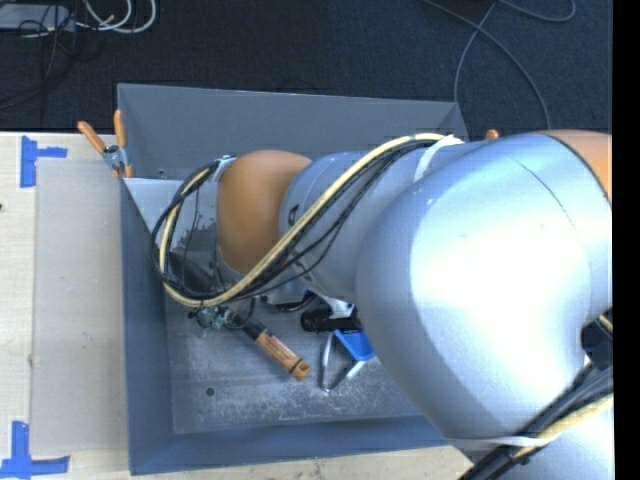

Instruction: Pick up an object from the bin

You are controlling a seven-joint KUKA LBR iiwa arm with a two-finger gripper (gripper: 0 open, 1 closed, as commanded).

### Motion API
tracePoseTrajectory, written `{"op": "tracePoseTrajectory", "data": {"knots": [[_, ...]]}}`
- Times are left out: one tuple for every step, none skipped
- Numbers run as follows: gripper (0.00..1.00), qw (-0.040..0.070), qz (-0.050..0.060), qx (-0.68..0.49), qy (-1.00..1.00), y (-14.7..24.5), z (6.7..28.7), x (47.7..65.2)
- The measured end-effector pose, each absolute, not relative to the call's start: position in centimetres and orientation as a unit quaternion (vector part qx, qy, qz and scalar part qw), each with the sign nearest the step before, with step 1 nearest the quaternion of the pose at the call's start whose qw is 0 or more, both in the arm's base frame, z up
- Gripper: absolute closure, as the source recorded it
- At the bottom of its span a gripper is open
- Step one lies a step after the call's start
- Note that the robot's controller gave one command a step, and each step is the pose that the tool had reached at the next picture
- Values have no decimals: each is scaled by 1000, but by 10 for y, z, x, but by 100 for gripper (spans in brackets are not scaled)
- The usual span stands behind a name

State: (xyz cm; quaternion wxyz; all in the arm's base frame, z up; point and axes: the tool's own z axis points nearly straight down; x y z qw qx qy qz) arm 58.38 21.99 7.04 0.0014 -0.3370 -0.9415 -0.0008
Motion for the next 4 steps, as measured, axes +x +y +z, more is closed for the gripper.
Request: {"op": "tracePoseTrajectory", "data": {"knots": [[100,1,-1,-337,-941,220,76,584],[100,4,2,-337,-942,218,119,582],[100,2,-1,-336,-942,219,155,584],[100,2,0,-335,-942,219,165,584]]}}
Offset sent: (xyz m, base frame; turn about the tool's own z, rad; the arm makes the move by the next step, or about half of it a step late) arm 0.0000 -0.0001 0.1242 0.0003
